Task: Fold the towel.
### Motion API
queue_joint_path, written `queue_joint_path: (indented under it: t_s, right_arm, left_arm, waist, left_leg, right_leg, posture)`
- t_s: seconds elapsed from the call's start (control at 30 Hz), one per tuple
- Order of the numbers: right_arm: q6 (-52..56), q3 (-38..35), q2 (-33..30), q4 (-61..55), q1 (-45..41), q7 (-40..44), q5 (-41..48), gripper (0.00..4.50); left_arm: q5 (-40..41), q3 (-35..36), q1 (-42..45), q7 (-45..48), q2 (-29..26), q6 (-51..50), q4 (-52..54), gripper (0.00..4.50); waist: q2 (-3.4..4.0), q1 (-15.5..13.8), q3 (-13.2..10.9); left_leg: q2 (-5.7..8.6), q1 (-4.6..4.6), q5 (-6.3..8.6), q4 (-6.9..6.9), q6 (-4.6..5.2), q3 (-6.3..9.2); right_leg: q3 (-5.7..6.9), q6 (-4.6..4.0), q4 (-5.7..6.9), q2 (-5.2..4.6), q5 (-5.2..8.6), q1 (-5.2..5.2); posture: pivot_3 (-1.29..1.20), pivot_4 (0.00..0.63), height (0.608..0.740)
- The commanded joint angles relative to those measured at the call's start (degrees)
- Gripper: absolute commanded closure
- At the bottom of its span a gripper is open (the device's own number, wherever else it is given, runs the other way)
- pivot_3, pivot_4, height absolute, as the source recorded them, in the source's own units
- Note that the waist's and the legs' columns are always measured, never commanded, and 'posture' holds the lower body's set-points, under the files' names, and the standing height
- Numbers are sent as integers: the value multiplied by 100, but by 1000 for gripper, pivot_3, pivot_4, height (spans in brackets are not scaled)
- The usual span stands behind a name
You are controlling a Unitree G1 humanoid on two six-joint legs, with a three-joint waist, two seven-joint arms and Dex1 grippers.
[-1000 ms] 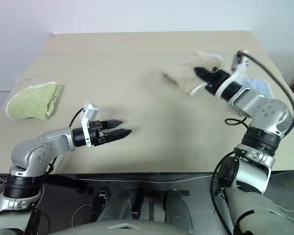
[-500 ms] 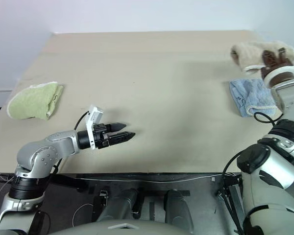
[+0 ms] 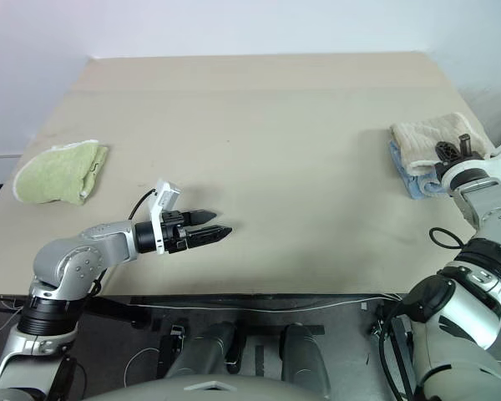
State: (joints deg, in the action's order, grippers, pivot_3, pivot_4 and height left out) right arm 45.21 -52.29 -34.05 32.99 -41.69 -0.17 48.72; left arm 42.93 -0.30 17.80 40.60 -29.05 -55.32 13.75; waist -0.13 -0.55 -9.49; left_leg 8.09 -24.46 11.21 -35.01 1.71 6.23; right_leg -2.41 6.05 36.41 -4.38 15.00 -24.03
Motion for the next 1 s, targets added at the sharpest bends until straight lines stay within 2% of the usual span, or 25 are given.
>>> queue_joint_path:
  t_s: [0.03, 0.27, 0.6, 1.0]
  right_arm:
    - [-236, -192, -153, -211, -31, -114, 159, 4478]
    - [-244, -353, -124, -249, -14, -240, 412, 4478]
    - [-232, -125, -191, -170, 358, -212, 289, 4478]
    - [-124, -143, -253, 43, 517, 17, 476, 612]
  left_arm:
    - [-51, -33, 102, 168, -119, 74, 41, 0]
    - [-115, -87, 272, 312, -71, 112, -163, 0]
    - [-211, -109, 258, 334, -5, 160, -199, 0]
    - [-236, -49, 141, 318, -38, 123, -117, 0]
  waist:
    - [0, 2, 0]
    - [1, 10, 0]
    - [1, 4, 1]
    - [1, 14, 1]
  left_leg:
    - [0, 0, 0, 0, 0, 0]
    - [0, 1, 0, -1, 0, 0]
    - [0, 1, 0, -3, 1, 0]
    - [0, 2, 0, -6, 1, 0]
  right_leg:
    - [0, 0, 0, 0, 0, 0]
    - [0, 0, 1, 0, 0, 1]
    - [0, 0, 1, 0, 0, 2]
    - [0, 0, 4, 1, 0, 4]
  posture:
    - [0, 150, 740]
    - [0, 150, 740]
    - [0, 150, 740]
    - [0, 150, 740]
